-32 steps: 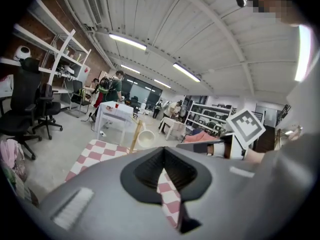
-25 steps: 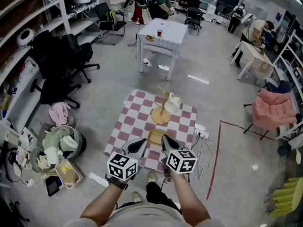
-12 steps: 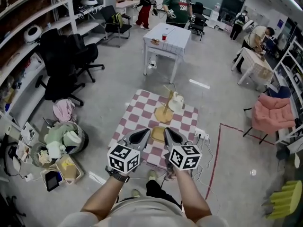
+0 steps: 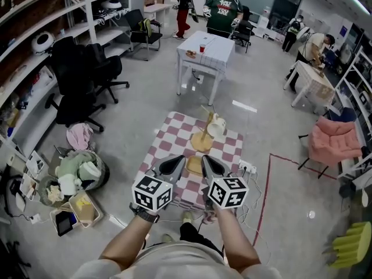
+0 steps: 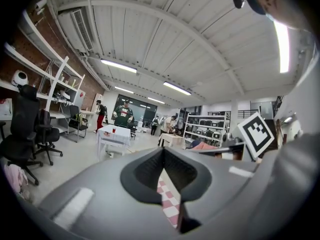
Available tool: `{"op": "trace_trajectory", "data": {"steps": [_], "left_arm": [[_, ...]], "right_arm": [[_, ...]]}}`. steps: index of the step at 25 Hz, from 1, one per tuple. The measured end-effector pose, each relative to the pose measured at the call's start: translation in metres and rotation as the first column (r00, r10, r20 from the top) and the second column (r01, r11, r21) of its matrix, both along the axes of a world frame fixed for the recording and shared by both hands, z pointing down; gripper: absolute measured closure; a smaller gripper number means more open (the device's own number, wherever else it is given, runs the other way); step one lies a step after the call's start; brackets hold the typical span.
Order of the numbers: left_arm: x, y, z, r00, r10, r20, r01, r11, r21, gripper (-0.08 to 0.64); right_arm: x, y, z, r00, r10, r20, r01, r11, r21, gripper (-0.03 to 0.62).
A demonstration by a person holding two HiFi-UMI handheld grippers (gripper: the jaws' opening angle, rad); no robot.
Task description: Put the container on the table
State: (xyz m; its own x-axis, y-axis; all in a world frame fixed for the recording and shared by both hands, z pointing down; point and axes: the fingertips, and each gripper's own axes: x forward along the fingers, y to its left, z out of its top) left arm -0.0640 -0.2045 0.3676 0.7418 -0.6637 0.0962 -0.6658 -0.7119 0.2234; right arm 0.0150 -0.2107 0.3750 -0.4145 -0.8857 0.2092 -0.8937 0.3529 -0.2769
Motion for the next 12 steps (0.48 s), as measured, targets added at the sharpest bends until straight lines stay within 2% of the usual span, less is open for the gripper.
{"op": "trace_trajectory", "data": {"steps": [12], "left_arm": [[0.0057, 0.0082, -0.0037, 1.0, 0.003, 0.003, -0.003, 1.0, 0.01, 0.554]], "right_arm": [[0.0042, 0.0096, -0.0034, 1.0, 0.0, -0.008, 0.0, 1.0, 0.006, 0.581]]}}
